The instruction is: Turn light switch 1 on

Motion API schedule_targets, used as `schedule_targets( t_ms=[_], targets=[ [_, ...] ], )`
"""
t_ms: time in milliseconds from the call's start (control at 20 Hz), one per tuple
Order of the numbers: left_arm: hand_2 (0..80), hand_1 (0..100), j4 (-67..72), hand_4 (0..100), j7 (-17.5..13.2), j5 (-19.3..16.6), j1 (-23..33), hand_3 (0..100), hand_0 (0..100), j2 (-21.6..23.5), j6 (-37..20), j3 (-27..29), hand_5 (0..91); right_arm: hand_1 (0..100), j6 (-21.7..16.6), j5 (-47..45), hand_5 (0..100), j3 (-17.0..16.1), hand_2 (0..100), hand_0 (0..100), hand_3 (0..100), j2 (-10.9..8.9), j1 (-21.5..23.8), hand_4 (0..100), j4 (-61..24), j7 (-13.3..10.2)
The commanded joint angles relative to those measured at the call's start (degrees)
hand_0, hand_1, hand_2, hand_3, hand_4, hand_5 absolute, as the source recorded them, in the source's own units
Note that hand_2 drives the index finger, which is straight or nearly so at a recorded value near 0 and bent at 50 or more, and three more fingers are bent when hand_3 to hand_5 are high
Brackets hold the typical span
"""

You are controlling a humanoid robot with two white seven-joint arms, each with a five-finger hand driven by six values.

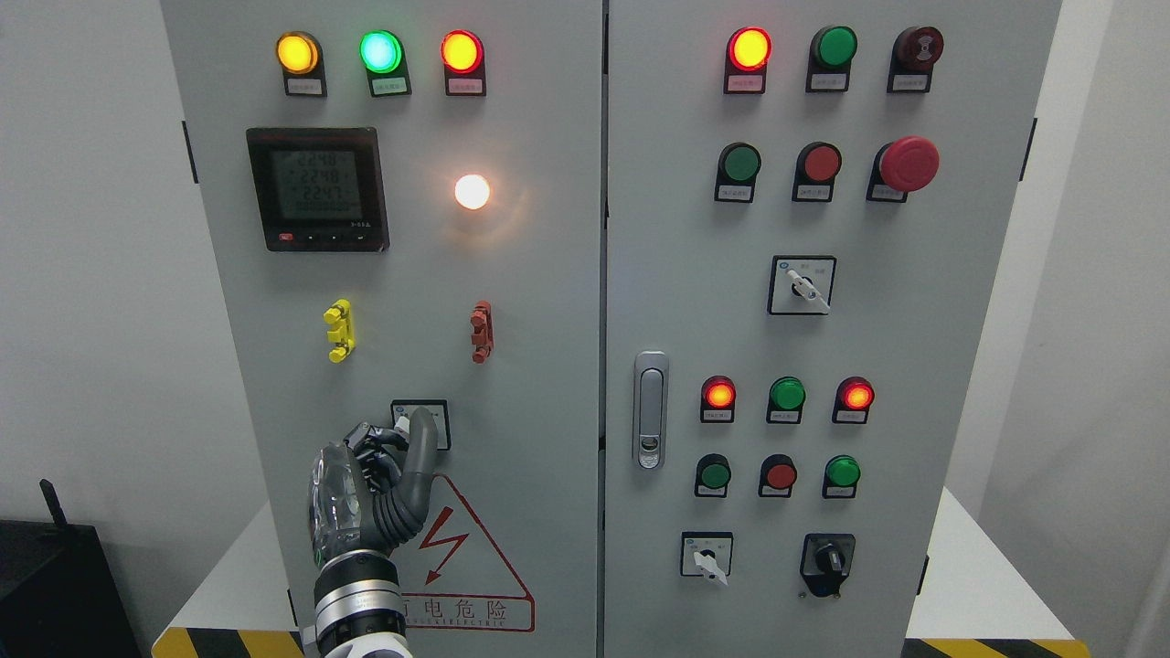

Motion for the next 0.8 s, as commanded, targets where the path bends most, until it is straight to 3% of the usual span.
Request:
schedule_targets(
  t_ms=[0,400,750],
  targets=[
    [62.7,34,-0.4,100,0.0,0.0,0.5,100,11,-0.1,-0.1,0.0,87.8,39,0.0,-0.4,0,0.6,0,12,0,0.02,0.0,0,0.0,0.0],
    [63.3,34,-1.8,100,0.0,0.0,1.4,100,1,-0.1,-0.5,0.0,87.8,39,0.0,-0.4,0,0.6,0,12,0,0.02,0.0,0,0.0,0.0],
    [63.8,35,-3.9,100,-0.3,0.0,3.1,100,0,0.0,-0.7,0.4,87.9,39,0.0,-0.4,0,0.6,0,12,0,0.02,0.0,0,0.0,0.0]
  ],
)
